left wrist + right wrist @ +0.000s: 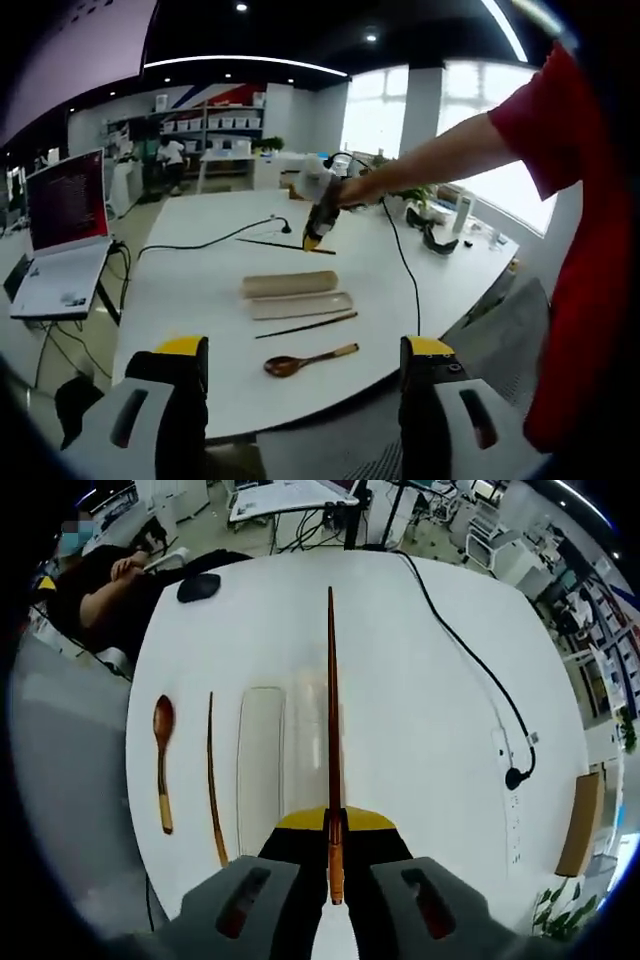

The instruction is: Arrange the utensils inside the cutlery case until each visible utensil rests in its matching compartment.

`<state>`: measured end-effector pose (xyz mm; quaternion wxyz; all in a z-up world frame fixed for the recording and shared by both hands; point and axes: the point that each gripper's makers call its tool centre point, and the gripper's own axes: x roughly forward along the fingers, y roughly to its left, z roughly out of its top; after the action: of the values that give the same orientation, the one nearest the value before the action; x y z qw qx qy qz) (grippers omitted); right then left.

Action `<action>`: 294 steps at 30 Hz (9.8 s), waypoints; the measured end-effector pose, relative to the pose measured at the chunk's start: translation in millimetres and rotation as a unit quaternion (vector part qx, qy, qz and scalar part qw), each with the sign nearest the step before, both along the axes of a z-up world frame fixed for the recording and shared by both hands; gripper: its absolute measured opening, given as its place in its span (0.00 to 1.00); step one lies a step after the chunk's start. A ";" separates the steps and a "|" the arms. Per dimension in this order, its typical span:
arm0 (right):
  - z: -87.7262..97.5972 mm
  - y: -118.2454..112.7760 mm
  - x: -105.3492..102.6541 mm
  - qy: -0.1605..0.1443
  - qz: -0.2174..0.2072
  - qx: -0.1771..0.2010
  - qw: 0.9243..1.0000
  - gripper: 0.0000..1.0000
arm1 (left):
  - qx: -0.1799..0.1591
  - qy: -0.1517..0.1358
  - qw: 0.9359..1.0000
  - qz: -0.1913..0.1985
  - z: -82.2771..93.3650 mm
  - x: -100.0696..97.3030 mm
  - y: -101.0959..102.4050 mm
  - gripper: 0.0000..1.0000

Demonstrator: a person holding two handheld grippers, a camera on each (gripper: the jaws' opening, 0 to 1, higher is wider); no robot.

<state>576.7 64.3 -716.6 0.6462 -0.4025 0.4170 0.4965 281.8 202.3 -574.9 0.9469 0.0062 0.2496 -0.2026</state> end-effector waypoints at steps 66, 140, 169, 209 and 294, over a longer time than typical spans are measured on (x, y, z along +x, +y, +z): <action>-71.6 -9.2 -13.3 0.040 -0.073 0.035 0.996 0.00 | 0.086 0.026 0.996 0.010 8.3 -23.0 12.3 0.80; -40.9 -6.1 -120.0 0.010 0.064 0.040 0.997 0.08 | -0.004 -0.014 0.999 0.050 15.2 -47.4 -8.1 0.79; -89.4 -4.4 -125.7 0.031 0.055 -0.004 0.998 0.08 | 0.018 -0.006 0.998 0.052 12.9 -44.7 8.1 0.79; -104.0 0.1 -127.4 0.055 0.070 -0.048 0.995 0.06 | 0.014 0.002 0.998 0.066 5.5 -51.6 14.1 0.79; -47.2 -29.7 -149.8 0.076 0.140 -0.060 0.985 0.00 | 0.021 -0.001 0.997 0.068 7.4 -56.4 9.6 0.78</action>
<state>426.9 34.6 -763.8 0.5114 -0.4556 0.4334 0.5858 225.5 211.9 -567.5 0.9584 0.0091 0.2525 -0.1329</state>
